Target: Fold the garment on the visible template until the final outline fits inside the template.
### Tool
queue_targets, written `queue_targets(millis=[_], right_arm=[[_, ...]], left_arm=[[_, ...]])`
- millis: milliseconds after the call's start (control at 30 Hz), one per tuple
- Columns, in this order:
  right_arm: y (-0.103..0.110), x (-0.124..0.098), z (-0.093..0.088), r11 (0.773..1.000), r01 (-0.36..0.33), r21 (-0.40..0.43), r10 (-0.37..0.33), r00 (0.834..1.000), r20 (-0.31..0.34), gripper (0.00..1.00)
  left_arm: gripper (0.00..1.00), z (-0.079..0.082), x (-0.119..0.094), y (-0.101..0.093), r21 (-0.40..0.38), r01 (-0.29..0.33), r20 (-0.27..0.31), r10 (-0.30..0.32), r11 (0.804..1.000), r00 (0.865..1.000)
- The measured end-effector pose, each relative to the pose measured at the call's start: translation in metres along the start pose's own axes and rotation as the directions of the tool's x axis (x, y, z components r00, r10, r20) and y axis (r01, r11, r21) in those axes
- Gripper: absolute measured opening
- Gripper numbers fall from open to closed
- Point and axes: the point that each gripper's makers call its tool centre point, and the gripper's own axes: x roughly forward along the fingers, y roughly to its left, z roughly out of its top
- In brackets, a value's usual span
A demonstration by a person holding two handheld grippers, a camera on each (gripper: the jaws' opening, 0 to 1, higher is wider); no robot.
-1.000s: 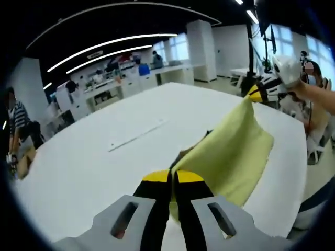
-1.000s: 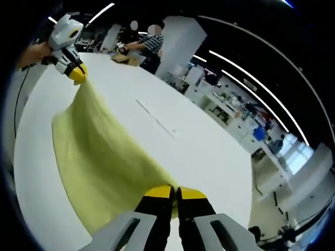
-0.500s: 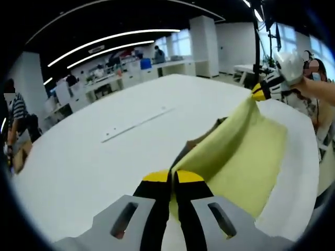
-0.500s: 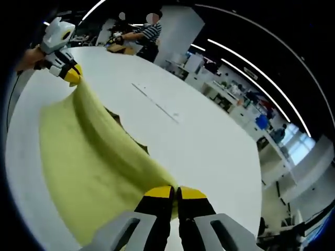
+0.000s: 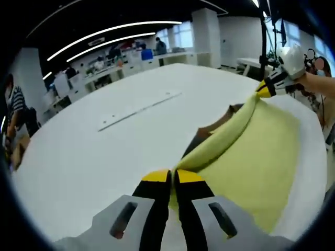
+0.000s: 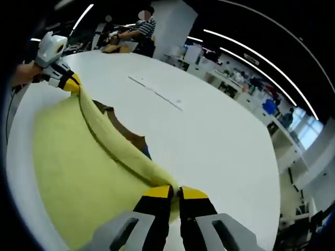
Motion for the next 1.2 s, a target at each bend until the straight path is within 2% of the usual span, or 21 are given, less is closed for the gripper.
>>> queue_targets(millis=[100,200,267,433,500,567,600,733,833,867,933,1000,1100,1200], right_arm=[[-0.001,0.002,-0.005,0.999,-0.02,0.03,0.02,1.0,-0.007,0.01],[0.002,0.003,-0.007,0.998,-0.044,0.046,0.045,0.999,-0.002,0.08],[0.007,0.002,-0.008,0.998,-0.059,0.006,0.059,0.998,-0.008,0.1],[0.014,0.001,-0.009,0.994,-0.092,-0.054,0.091,0.996,-0.014,0.16],[0.014,0.001,-0.01,0.992,-0.092,-0.092,0.09,0.996,-0.025,0.16],[0.012,0.002,-0.014,0.987,-0.083,-0.141,0.077,0.996,-0.047,0.15],[0.011,0.002,-0.016,0.982,-0.079,-0.17,0.069,0.996,-0.062,0.15],[0.012,0.004,-0.019,0.981,-0.087,-0.172,0.077,0.995,-0.064,0.13],[0.009,0.006,-0.019,0.981,-0.079,-0.175,0.069,0.995,-0.066,0.12],[0.008,0.006,-0.019,0.981,-0.077,-0.176,0.066,0.996,-0.067,0.12],[0.008,0.006,-0.02,0.981,-0.078,-0.178,0.067,0.995,-0.067,0.11],[0.009,0.006,-0.02,0.981,-0.081,-0.175,0.071,0.995,-0.066,0.11],[0.008,0.007,-0.02,0.983,-0.079,-0.168,0.069,0.996,-0.064,0.09],[0.008,0.008,-0.02,0.983,-0.078,-0.168,0.069,0.996,-0.062,0.06]], left_arm=[[0.02,-0.003,0.003,0.001,0.002,0.005,-0.003,-0.005,1.0,1.0],[0.05,-0.004,0.004,0.004,0.026,0.001,0.0,-0.001,1.0,1.0],[0.05,-0.001,0.004,0.002,-0.002,0.037,0.029,-0.036,0.999,0.999],[0.13,0.0,-0.001,0.0,-0.001,0.077,0.056,-0.076,0.997,0.996],[0.15,0.001,-0.003,-0.003,0.024,0.091,0.064,-0.092,0.996,0.994],[0.17,-0.003,-0.003,-0.005,0.086,0.101,0.04,-0.105,0.991,0.994],[0.18,-0.006,-0.002,-0.006,0.126,0.1,0.019,-0.103,0.987,0.994],[0.19,-0.009,0.0,-0.005,0.245,0.084,-0.016,-0.082,0.966,0.996],[0.18,-0.015,0.002,0.002,0.373,0.036,-0.063,-0.013,0.927,0.998],[0.17,-0.015,0.002,0.002,0.394,0.038,-0.06,-0.016,0.918,0.998],[0.17,-0.016,0.0,-0.001,0.419,0.044,-0.053,-0.024,0.907,0.998],[0.16,-0.017,-0.002,0.002,0.46,0.036,-0.056,-0.011,0.887,0.998],[0.15,-0.017,-0.002,0.001,0.469,0.043,-0.053,-0.02,0.882,0.998],[0.13,-0.017,0.0,0.004,0.484,0.026,-0.049,-0.002,0.875,0.999]])
